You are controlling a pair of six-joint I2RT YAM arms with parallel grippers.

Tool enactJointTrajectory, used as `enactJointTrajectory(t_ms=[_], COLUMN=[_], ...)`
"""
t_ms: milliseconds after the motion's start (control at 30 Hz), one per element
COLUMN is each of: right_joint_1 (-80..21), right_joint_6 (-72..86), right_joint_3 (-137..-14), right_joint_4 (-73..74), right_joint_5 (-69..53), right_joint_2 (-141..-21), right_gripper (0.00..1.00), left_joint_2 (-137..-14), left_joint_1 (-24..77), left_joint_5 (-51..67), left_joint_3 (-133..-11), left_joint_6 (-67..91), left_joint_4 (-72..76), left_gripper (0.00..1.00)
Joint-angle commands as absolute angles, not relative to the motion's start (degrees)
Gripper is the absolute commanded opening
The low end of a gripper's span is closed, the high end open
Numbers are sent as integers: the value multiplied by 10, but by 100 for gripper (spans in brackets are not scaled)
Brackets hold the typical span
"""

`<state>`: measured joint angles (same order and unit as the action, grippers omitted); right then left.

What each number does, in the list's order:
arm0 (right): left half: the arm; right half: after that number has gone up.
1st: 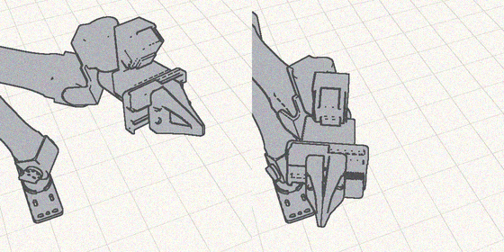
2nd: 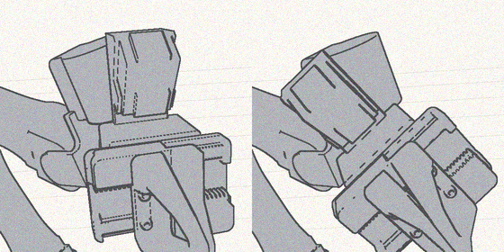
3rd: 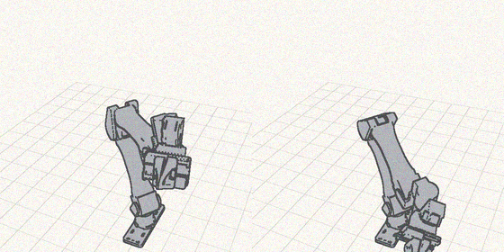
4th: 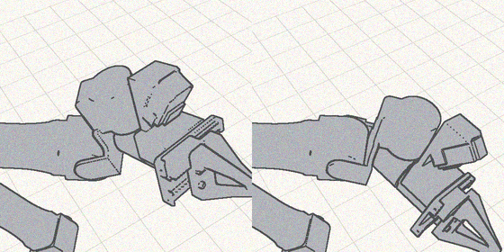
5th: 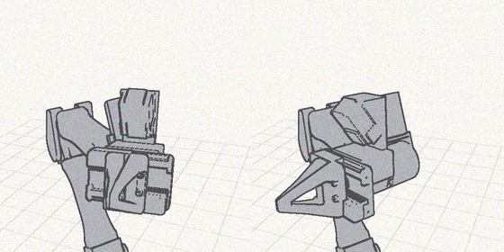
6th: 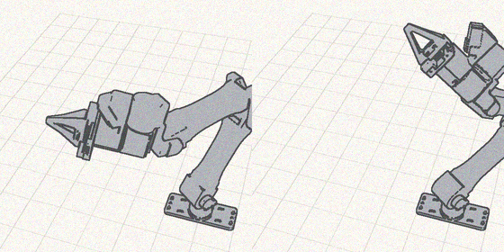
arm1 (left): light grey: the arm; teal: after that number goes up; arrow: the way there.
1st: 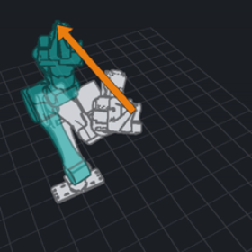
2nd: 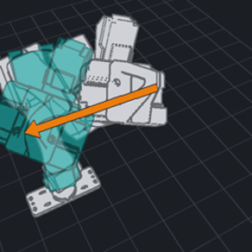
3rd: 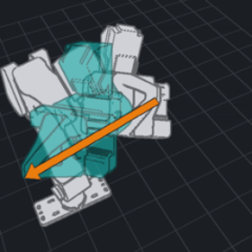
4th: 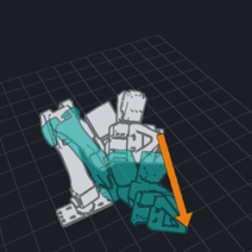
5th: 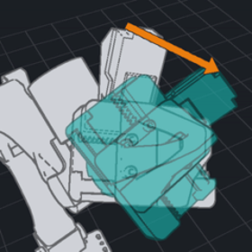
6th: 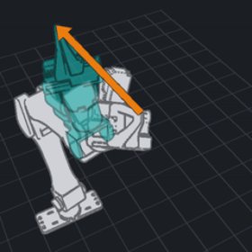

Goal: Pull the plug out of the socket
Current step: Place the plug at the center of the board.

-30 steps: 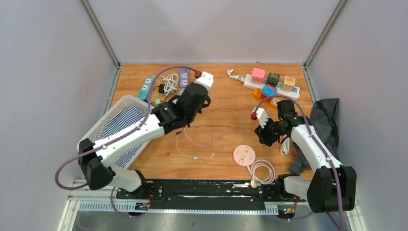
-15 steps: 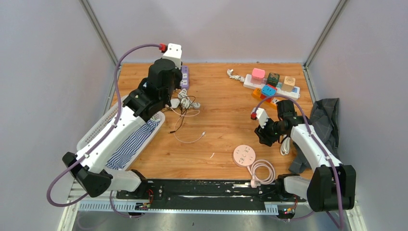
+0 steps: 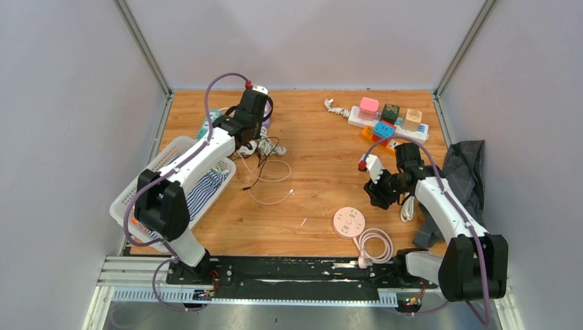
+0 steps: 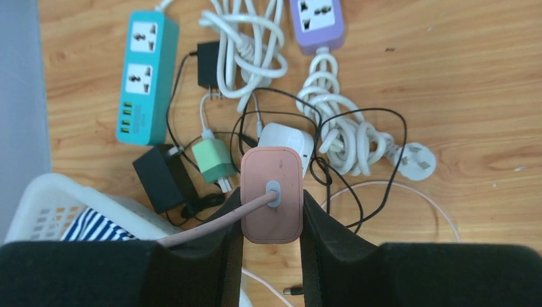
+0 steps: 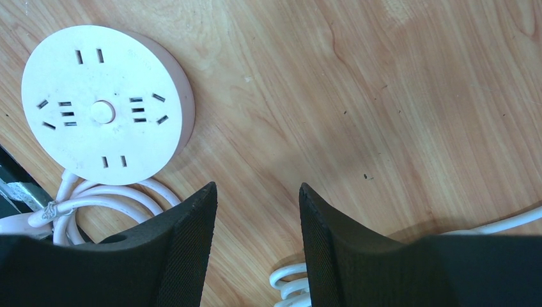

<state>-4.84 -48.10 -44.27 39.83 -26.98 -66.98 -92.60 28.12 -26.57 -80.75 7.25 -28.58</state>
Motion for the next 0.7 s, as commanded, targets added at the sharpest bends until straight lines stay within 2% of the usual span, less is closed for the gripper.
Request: enactJointTrajectory(t_ms=[0,67,167,233,267,333,400,533,667], right_joint_1=[-41,-41,-41,-40,-40,-40,-39,-38,-37], right_joint_6=[-490,-490,-490,-490,-490,-490,-490,-490,-491], right_joint_3=[-432,-432,-432,-432,-432,-432,-432,-432,-431], right_joint_4=[403,403,403,402,403,402,403,403,403], right_joint_5=[-273,-274,-273,-272,-272,-273,-274,-276,-277], right_joint_2=[-673,-672,-673,-675,-675,-674,-673,-672,-672], right_gripper=[52,52,52,52,52,53,52,52,52], left_joint_2=[-957,-965,-967,-971,-973,-973,-971,-962,-944], left_joint_1=[261,258,254,249,248,248,248,248,248], left_joint_5=[-228,-227,-232,-228,-227,-224,-222,-209,-134], left_joint_3=[-822,-829,-825,-824,-825,-824,-823,-821,-821], left_joint_6=[89,87,85,84,83,82,81,86,95], left_joint_4=[-314,-323,-323,-323,-323,-324,-324,-324,-322], left_gripper=[6,8,25,50,67,81,88,90,90])
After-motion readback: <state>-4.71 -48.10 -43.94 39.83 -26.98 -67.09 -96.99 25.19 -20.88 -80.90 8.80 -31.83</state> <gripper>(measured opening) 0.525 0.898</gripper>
